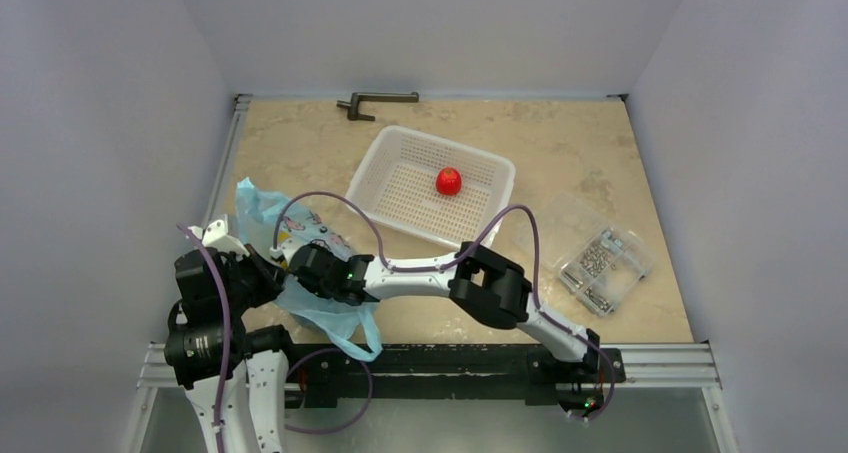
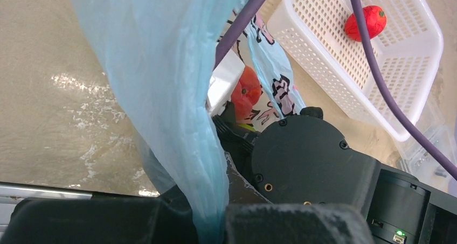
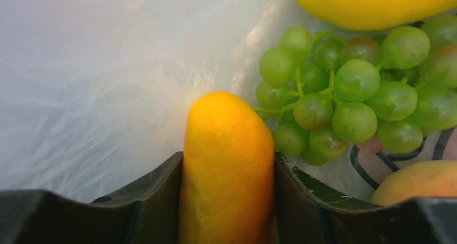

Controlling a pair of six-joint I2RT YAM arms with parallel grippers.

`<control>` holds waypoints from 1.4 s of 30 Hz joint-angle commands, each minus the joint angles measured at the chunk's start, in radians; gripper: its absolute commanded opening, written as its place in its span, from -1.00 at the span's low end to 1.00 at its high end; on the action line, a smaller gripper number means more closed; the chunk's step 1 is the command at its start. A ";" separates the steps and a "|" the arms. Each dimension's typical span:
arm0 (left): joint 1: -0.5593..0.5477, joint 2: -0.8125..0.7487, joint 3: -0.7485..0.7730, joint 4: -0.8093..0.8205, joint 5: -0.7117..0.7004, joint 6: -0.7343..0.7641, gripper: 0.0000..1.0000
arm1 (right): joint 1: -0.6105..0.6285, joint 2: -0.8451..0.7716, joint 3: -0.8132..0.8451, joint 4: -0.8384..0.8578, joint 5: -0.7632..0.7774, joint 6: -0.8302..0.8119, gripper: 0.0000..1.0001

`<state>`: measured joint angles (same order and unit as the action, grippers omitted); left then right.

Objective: Take the fake fruits out of the plastic bag
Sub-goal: Take out the fake fruit from the plastic bag.

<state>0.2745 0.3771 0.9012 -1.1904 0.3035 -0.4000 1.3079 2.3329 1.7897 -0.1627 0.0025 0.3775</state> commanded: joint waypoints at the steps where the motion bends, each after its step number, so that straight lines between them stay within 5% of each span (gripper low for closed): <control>1: 0.006 -0.001 0.001 0.044 0.006 0.010 -1.00 | -0.006 -0.066 0.001 0.012 0.047 -0.014 -0.25; 6: 0.006 0.003 0.001 0.035 -0.020 0.001 -1.00 | -0.017 -0.178 0.003 0.069 0.073 -0.037 -0.74; 12: 0.006 -0.005 0.003 0.027 -0.035 -0.003 -1.00 | -0.045 -0.239 0.032 0.092 0.070 -0.035 -1.00; 29: 0.006 -0.078 0.072 0.005 -0.160 -0.051 -1.00 | -0.079 -0.329 -0.097 0.087 0.141 -0.065 -1.00; 42: 0.006 0.007 0.003 0.021 -0.080 -0.029 -1.00 | -0.104 -0.645 -0.222 0.193 0.089 -0.041 -1.00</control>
<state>0.2745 0.3523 0.9169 -1.1938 0.1822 -0.4496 1.2224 1.8301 1.5860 -0.0830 0.1047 0.3317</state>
